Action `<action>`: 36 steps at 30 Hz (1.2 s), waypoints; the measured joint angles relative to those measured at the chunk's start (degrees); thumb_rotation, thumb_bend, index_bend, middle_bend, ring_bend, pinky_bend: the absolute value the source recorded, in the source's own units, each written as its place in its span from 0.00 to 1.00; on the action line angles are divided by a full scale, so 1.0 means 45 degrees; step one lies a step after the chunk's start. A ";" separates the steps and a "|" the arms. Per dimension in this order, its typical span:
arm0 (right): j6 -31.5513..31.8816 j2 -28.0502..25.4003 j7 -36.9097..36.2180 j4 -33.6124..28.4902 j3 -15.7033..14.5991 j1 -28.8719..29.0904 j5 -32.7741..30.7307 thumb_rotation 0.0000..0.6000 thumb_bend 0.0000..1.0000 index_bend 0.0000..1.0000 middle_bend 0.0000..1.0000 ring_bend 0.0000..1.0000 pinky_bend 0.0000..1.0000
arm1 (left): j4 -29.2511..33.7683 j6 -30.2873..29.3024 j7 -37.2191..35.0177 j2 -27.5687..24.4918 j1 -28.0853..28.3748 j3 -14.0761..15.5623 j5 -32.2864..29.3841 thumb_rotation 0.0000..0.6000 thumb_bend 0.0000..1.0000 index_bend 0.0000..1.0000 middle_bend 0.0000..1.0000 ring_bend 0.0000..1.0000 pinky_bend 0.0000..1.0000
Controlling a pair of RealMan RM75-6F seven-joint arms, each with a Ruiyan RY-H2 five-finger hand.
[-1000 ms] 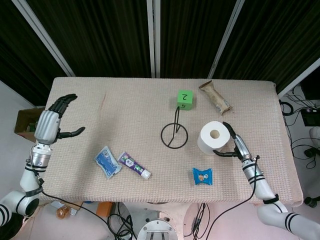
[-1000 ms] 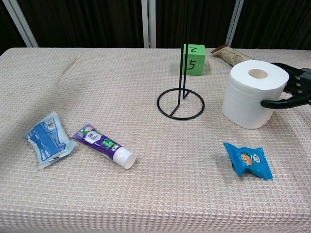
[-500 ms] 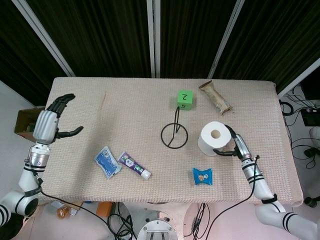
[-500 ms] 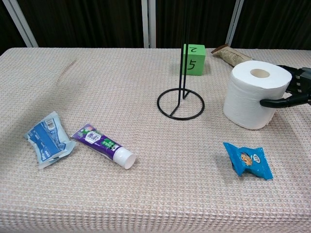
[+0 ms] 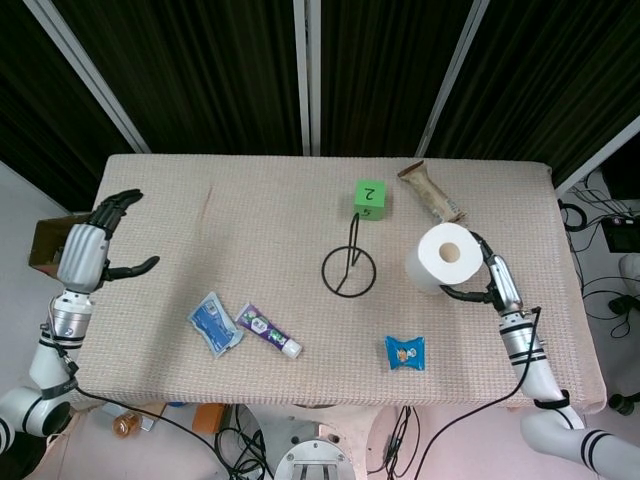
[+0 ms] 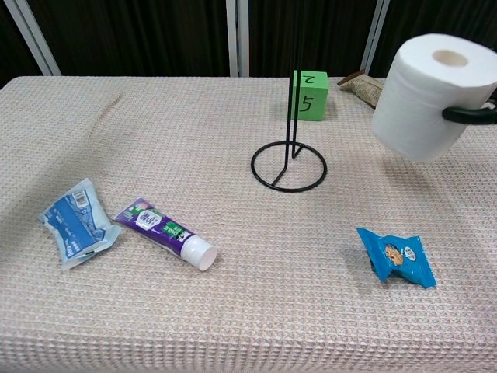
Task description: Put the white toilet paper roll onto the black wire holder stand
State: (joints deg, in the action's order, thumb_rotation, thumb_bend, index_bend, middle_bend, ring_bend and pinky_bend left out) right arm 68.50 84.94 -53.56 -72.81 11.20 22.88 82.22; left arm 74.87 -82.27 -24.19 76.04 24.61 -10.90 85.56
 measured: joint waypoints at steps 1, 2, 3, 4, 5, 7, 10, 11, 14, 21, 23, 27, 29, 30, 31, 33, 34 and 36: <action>0.0146 -0.0226 -0.0010 -0.0308 0.0067 -0.0037 0.0050 1.00 0.18 0.46 0.46 0.21 0.18 | 0.0009 -0.0020 -0.0018 -0.0027 -0.0018 0.0003 0.0005 0.30 0.09 0.14 0.15 0.16 0.32; 0.0303 -0.0546 -0.0017 -0.0749 0.0162 -0.0080 0.0116 1.00 0.19 0.46 0.46 0.22 0.18 | 0.0023 -0.0030 -0.0040 -0.0051 -0.0032 0.0002 0.0003 0.30 0.09 0.14 0.15 0.16 0.32; 0.0418 -0.0796 -0.0009 -0.1100 0.0238 -0.0107 0.0167 1.00 0.19 0.46 0.46 0.22 0.18 | 0.0050 -0.0037 -0.0070 -0.0081 -0.0046 -0.0002 -0.0003 0.30 0.09 0.14 0.15 0.16 0.32; 0.0530 -0.1053 0.0018 -0.1464 0.0316 -0.0128 0.0220 1.00 0.19 0.47 0.47 0.22 0.18 | 0.0072 -0.0040 -0.0089 -0.0101 -0.0054 -0.0005 -0.0007 0.29 0.09 0.14 0.15 0.16 0.32; 0.0667 -0.1397 0.0094 -0.1963 0.0426 -0.0144 0.0292 1.00 0.20 0.47 0.47 0.23 0.19 | 0.0093 -0.0042 -0.0103 -0.0114 -0.0060 -0.0007 -0.0009 0.29 0.09 0.14 0.15 0.16 0.32; 0.0820 -0.1889 0.0283 -0.2730 0.0606 -0.0140 0.0375 1.00 0.21 0.48 0.47 0.24 0.19 | 0.0144 -0.0047 -0.0113 -0.0135 -0.0066 -0.0009 -0.0003 0.29 0.09 0.14 0.15 0.16 0.32; 0.0882 -0.2609 0.0627 -0.4027 0.0951 -0.0029 0.0406 1.00 0.22 0.49 0.47 0.26 0.21 | 0.0222 -0.0045 -0.0104 -0.0155 -0.0069 -0.0013 -0.0001 0.29 0.09 0.14 0.15 0.16 0.32; 0.0835 -0.2862 0.0755 -0.4547 0.1107 0.0060 0.0371 1.00 0.22 0.49 0.47 0.26 0.21 | 0.0242 -0.0044 -0.0091 -0.0164 -0.0072 -0.0014 -0.0004 0.29 0.09 0.14 0.15 0.16 0.32; 0.0527 -0.3418 0.1201 -0.5812 0.1565 0.0401 0.0105 1.00 0.23 0.49 0.47 0.27 0.22 | 0.0286 -0.0036 -0.0038 -0.0213 -0.0098 -0.0011 -0.0025 0.29 0.09 0.14 0.15 0.16 0.32; -0.0445 -0.3731 0.3176 -0.7407 0.2658 0.1527 -0.1916 1.00 0.23 0.49 0.47 0.27 0.22 | 0.0205 0.0032 -0.0124 -0.0259 -0.0173 0.0050 -0.0078 0.29 0.09 0.14 0.15 0.16 0.32; -0.0838 -0.3701 0.3868 -0.7656 0.2944 0.1958 -0.2800 1.00 0.23 0.49 0.47 0.27 0.22 | 0.0146 0.0042 -0.0118 -0.0251 -0.0189 0.0090 -0.0054 0.29 0.09 0.14 0.15 0.16 0.32; -0.1540 -0.3572 0.5112 -0.7993 0.3452 0.2849 -0.4551 1.00 0.23 0.49 0.47 0.27 0.22 | 0.0007 0.0083 -0.0145 -0.0235 -0.0233 0.0163 -0.0038 0.29 0.09 0.14 0.15 0.16 0.32; -0.1837 -0.3454 0.5765 -0.8181 0.3681 0.3324 -0.5404 1.00 0.23 0.49 0.47 0.27 0.22 | -0.0035 0.0101 -0.0228 -0.0217 -0.0250 0.0170 -0.0064 0.29 0.09 0.14 0.15 0.16 0.32; -0.1929 -0.3397 0.6037 -0.8267 0.3760 0.3505 -0.5722 1.00 0.23 0.49 0.47 0.27 0.22 | -0.0078 0.0106 -0.0293 -0.0199 -0.0264 0.0173 -0.0078 0.29 0.09 0.14 0.15 0.16 0.32; -0.1991 -0.3335 0.6296 -0.8352 0.3827 0.3663 -0.6006 1.00 0.23 0.49 0.46 0.27 0.22 | -0.0118 0.0106 -0.0330 -0.0182 -0.0273 0.0176 -0.0085 0.29 0.09 0.14 0.15 0.16 0.32; -0.2059 -0.3197 0.6787 -0.8533 0.3930 0.3943 -0.6558 1.00 0.23 0.49 0.46 0.27 0.22 | -0.0213 0.0107 -0.0391 -0.0146 -0.0288 0.0192 -0.0081 0.29 0.09 0.14 0.15 0.16 0.32; -0.2074 -0.3154 0.6931 -0.8593 0.3955 0.4021 -0.6769 1.00 0.23 0.49 0.46 0.27 0.22 | -0.0250 0.0120 -0.0420 -0.0137 -0.0291 0.0204 -0.0076 0.29 0.09 0.14 0.15 0.16 0.32; -0.2101 -0.3076 0.7199 -0.8704 0.3994 0.4163 -0.7275 1.00 0.23 0.50 0.46 0.27 0.22 | -0.0290 0.0209 -0.0487 -0.0142 -0.0286 0.0242 -0.0066 0.29 0.09 0.14 0.15 0.16 0.32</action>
State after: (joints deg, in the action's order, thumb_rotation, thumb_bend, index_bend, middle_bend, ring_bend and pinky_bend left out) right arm 59.04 71.10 -21.16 -111.98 29.18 41.61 49.48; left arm 73.57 -81.33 -26.39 75.40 23.32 -9.81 85.27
